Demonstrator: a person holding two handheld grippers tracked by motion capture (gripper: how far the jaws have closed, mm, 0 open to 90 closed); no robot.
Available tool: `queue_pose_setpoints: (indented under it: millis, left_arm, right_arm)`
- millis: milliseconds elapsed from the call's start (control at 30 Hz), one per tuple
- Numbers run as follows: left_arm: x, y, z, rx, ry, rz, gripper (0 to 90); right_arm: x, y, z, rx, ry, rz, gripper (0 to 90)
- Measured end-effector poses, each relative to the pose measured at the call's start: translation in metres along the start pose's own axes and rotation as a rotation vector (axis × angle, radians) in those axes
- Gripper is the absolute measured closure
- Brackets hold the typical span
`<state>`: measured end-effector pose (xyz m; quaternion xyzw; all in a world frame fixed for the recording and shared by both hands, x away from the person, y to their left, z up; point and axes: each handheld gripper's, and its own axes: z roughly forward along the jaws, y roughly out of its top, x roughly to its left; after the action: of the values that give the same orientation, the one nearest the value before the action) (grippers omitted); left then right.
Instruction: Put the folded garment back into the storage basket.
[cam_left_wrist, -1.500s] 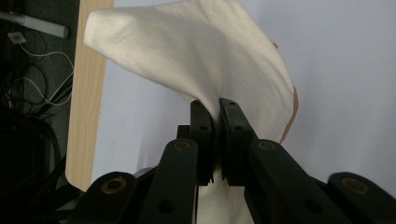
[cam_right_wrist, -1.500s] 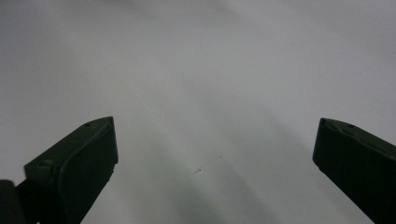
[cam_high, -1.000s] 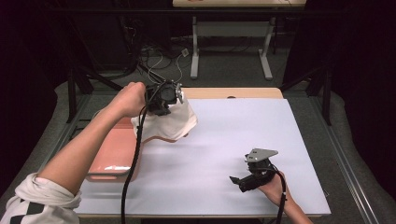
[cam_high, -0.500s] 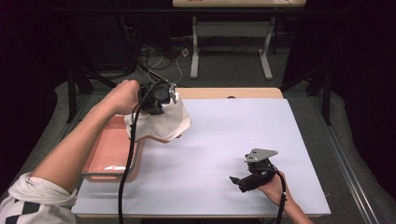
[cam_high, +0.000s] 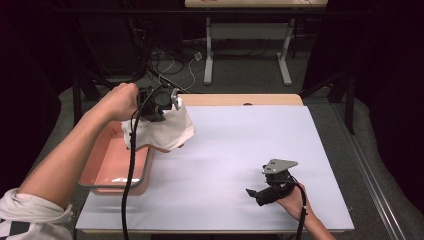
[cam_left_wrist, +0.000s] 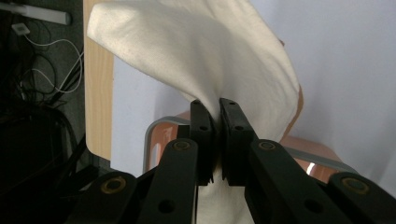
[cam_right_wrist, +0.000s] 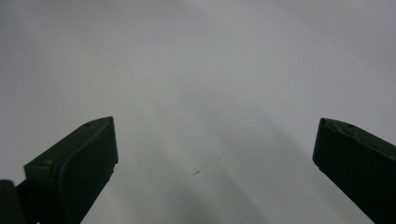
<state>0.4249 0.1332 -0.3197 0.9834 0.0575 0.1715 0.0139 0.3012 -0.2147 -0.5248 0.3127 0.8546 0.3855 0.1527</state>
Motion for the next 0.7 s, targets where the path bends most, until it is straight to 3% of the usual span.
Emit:
queue_pose_setpoints:
  millis: [400,700]
  left_arm:
    - [0.000,-0.027,-0.004,-0.001,0.011,-0.045,85.6]
    - [0.001,-0.043,-0.008,0.027,0.019,-0.067,85.5]
  right_arm:
    - [0.000,0.000,-0.001,0.008,0.005,-0.003,0.0]
    - [0.001,0.001,0.001,0.005,0.003,-0.009,0.0]
